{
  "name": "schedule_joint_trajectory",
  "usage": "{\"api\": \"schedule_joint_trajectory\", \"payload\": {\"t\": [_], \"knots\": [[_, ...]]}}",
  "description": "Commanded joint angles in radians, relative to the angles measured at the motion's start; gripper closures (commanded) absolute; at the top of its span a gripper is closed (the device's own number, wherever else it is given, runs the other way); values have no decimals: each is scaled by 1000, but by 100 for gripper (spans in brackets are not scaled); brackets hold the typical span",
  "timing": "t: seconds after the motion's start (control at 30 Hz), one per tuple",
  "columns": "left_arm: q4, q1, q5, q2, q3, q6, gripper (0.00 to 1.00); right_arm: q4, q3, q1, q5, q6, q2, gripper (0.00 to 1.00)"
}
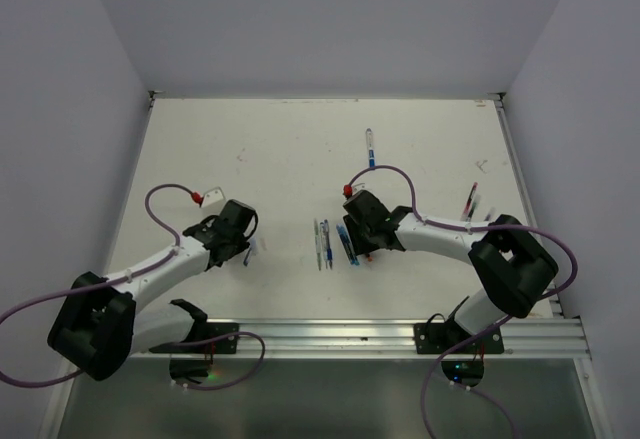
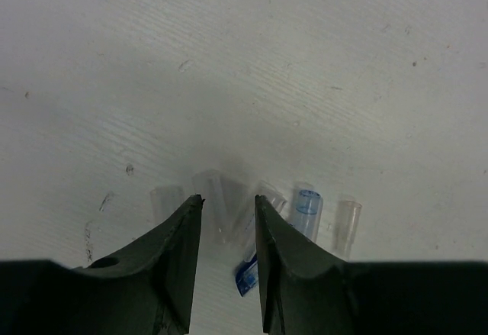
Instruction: Open the pen caps
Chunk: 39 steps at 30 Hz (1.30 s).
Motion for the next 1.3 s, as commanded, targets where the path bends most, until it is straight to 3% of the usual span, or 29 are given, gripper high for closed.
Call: {"api": "schedule_joint_trajectory", "payload": {"t": [0.0, 0.33, 0.47, 0.8, 1.27], "knots": [[-14, 6, -18, -37, 69, 12, 63, -14, 42, -3, 2, 1, -36, 55], [19, 5, 54, -67, 127, 69, 63, -87, 272, -107, 10, -69, 14, 55], [107, 5, 139, -99, 92, 109, 60, -101, 411, -208, -1, -97, 132, 55], [196, 5, 191, -165, 60, 153, 54, -146, 821, -366, -36, -103, 438, 57], [317, 5, 249, -135, 15, 176, 53, -146, 1120, -472, -137, -148, 735, 62]]}}
